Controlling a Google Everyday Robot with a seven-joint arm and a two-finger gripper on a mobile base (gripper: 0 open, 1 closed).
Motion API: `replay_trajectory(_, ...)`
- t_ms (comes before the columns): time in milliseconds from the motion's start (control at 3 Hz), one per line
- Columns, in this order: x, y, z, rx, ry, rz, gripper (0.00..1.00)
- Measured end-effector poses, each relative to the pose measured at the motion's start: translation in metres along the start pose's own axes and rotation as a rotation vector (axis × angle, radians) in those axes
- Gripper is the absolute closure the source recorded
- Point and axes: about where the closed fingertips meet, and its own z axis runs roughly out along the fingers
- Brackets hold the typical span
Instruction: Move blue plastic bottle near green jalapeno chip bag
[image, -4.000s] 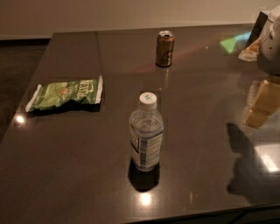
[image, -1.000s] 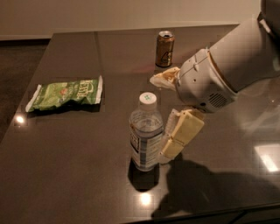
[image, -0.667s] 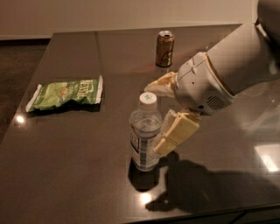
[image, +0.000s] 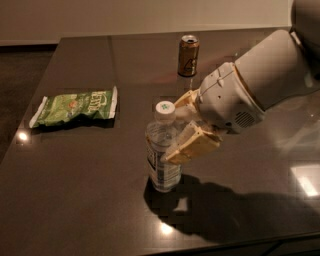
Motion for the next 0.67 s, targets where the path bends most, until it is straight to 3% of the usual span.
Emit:
replay_trajectory(333,-0.008,-0.011,-0.008,0.017,-0.013,0.006,0.87)
replay_trajectory(667,-0.024,-0.033,-0.014,0.062,-0.029,0.03,1.0)
